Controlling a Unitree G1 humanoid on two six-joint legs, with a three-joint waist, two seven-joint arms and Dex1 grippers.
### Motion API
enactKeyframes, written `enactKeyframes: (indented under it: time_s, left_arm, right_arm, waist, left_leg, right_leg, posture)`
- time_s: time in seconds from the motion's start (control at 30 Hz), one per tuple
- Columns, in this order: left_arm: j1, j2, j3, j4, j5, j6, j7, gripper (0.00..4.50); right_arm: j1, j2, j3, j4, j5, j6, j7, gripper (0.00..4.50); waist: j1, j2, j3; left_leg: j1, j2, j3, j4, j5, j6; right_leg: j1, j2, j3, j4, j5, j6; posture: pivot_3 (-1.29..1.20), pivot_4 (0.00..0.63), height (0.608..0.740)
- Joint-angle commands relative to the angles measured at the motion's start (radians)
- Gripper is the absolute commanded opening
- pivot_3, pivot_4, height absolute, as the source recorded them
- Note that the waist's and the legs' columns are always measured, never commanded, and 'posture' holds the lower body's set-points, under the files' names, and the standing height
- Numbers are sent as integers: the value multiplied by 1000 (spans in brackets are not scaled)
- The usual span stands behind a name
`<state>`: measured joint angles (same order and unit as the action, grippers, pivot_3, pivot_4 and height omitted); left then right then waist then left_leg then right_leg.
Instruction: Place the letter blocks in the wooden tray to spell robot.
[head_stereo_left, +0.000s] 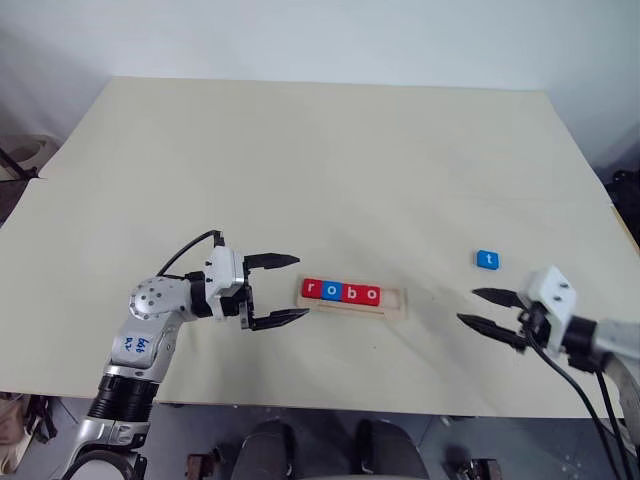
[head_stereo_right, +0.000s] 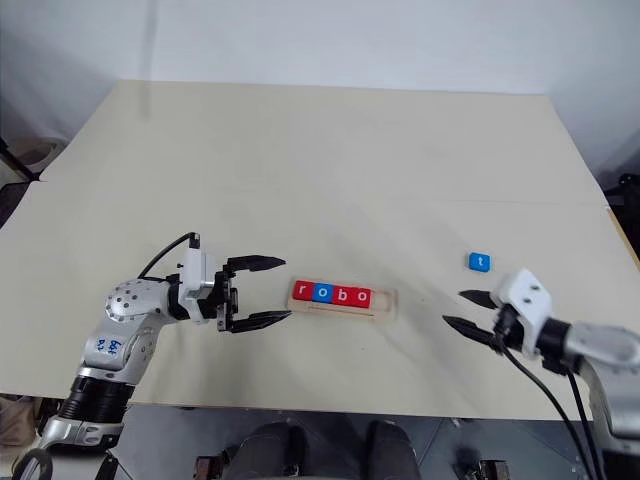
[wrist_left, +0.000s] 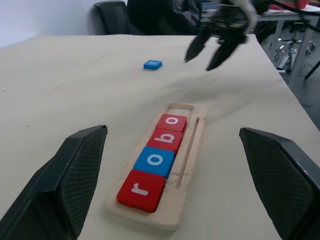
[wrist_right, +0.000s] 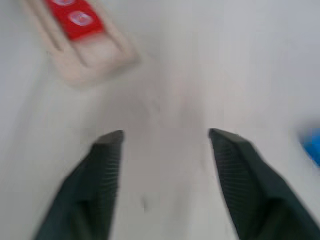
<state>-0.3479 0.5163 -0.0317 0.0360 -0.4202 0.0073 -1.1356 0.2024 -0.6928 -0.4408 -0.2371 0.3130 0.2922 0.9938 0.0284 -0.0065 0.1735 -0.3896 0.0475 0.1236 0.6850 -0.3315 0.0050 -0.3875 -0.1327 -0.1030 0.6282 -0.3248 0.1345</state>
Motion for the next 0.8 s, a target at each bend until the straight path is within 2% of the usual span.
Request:
enactKeyframes:
  time_s: [0.03, 0.07, 0.3, 0.43, 0.6, 0.8]
  left_arm:
    - [-34, -13, -4, 20, 3, -21, -16, 4500]
    - [-39, -15, -5, 27, 3, -22, -19, 4500]
    - [-68, -20, -10, 58, 6, -27, -43, 4500]
    - [-69, -17, -4, 55, 8, -30, -48, 4500]
    - [-57, -17, 2, 40, 12, -35, -39, 4500]
    - [-35, -17, 23, 19, 16, -39, -2, 4500]
  right_arm:
    - [85, 66, -102, -39, 14, -75, -89, 4264]
    - [102, 83, -111, -40, 17, -81, -111, 4462]
    - [52, 129, -77, -88, 79, 38, -244, 4462]
    - [-70, 113, -19, -115, 117, 240, -348, 4462]
    - [-304, 105, 60, 4, 75, 436, -503, 4462]
    - [-489, 114, 109, 199, -4, 460, -630, 4462]
  waist:
    - [-2, 0, 0]
    - [-5, 0, 0]
    - [-28, 1, 0]
    - [-28, 1, -1]
    - [-29, 1, -1]
    - [-25, 1, -1]
  left_leg:
    - [1, 0, 0, 0, 0, 0]
    - [1, 0, 0, 0, 0, 0]
    - [4, 1, -2, -1, 0, 0]
    - [3, 1, -4, -1, 0, 0]
    - [2, 1, -4, -1, 0, 0]
    - [0, 1, -2, -1, 0, 0]
  right_leg:
    - [1, 0, 0, 0, 0, 0]
    - [1, 0, 0, 0, 0, 0]
    - [1, 1, 1, 1, 0, -1]
    - [1, 1, 2, 2, 0, -1]
    - [-1, 1, 2, 2, 0, -1]
    - [-3, 0, 2, 3, 0, -1]
  posture:
    - [0, 150, 740]
    - [0, 150, 740]
    - [0, 150, 740]
    - [0, 150, 740]
    - [0, 150, 740]
    - [0, 150, 740]
